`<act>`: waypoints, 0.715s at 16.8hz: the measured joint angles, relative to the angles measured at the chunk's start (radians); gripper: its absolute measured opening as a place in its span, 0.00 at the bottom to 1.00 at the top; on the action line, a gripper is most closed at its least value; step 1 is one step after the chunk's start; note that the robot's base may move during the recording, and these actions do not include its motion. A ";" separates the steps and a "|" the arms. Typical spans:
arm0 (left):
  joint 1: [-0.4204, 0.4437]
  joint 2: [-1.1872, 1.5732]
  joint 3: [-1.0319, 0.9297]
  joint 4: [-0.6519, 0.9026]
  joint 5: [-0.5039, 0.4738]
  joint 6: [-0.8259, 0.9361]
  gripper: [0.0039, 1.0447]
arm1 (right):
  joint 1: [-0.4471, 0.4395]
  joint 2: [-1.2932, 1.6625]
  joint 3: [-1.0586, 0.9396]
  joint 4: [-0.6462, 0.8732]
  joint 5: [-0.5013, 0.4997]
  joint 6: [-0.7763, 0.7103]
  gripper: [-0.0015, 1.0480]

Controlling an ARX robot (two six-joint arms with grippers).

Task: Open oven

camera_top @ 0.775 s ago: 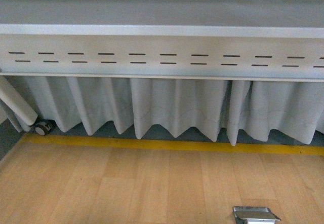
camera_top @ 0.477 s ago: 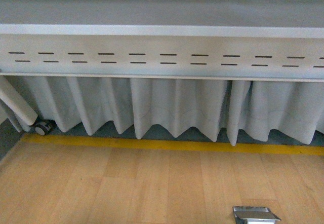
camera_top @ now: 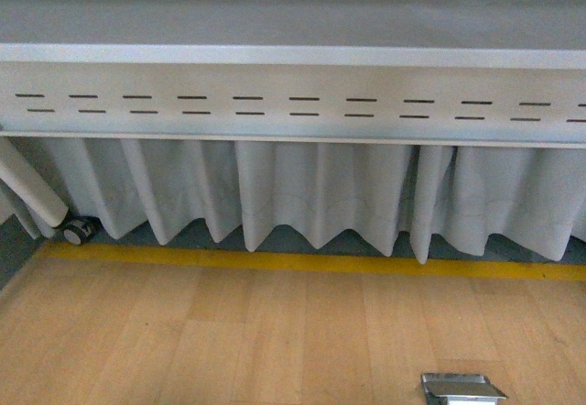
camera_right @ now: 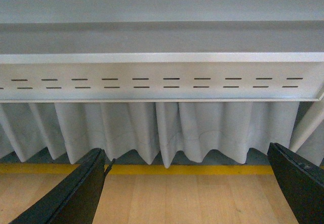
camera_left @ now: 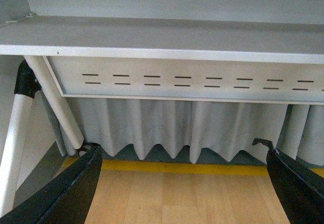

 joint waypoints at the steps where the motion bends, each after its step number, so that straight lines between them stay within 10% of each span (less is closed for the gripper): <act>1: 0.000 0.000 0.000 0.000 0.000 0.000 0.94 | 0.000 0.000 0.000 0.000 0.000 0.000 0.94; 12: 0.000 0.000 0.000 0.000 0.000 0.000 0.94 | 0.000 0.000 0.000 0.000 0.000 0.000 0.94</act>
